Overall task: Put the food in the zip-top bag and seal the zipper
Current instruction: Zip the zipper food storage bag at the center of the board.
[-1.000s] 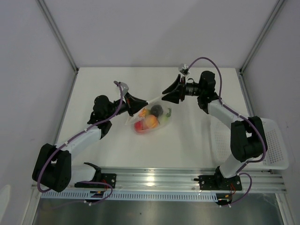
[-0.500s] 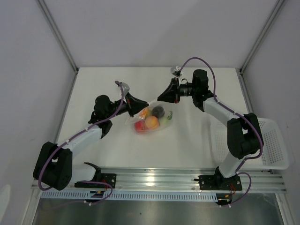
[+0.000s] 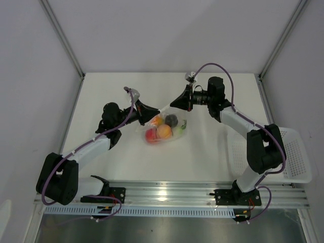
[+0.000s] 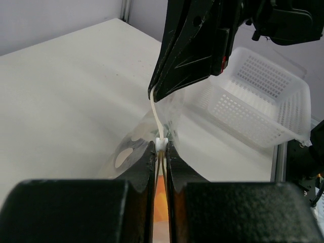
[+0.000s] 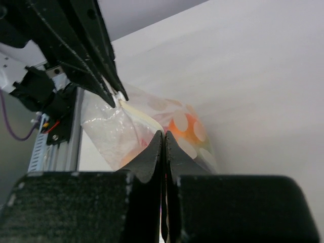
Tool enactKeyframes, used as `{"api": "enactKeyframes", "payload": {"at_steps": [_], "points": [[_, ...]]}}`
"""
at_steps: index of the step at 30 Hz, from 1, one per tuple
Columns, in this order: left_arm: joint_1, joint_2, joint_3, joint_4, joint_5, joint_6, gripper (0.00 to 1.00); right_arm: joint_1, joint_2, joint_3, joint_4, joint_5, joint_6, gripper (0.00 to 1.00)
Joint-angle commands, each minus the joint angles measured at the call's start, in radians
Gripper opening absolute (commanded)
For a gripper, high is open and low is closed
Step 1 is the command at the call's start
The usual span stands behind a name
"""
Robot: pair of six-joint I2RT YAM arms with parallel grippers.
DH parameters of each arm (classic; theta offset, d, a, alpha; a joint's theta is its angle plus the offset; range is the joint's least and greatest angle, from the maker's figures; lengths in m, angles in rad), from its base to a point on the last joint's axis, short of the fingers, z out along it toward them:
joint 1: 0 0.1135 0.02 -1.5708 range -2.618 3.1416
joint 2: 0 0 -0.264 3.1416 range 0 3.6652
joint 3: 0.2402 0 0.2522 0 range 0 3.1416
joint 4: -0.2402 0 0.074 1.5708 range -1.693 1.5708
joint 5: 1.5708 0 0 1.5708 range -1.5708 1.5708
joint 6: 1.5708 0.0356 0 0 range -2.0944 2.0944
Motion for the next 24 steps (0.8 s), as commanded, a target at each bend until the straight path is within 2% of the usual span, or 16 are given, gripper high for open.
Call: {"api": "enactKeyframes", "payload": {"at_steps": [1,2,8,15,24], "points": [[0.009,-0.019,0.028,0.014,-0.014,0.015,0.01,-0.017,-0.066,-0.029,0.024,0.225,-0.048,0.00],[0.009,-0.019,0.028,0.013,-0.020,0.017,0.01,-0.022,-0.082,-0.040,0.030,0.283,-0.046,0.00],[0.010,-0.025,0.028,0.005,-0.028,0.022,0.01,-0.050,-0.155,-0.143,0.108,0.411,-0.038,0.00],[0.010,-0.022,0.029,0.003,-0.031,0.025,0.01,-0.093,-0.231,-0.215,0.138,0.448,-0.035,0.00],[0.010,-0.024,0.028,-0.007,-0.050,0.035,0.01,-0.136,-0.254,-0.252,0.150,0.454,-0.026,0.00]]}}
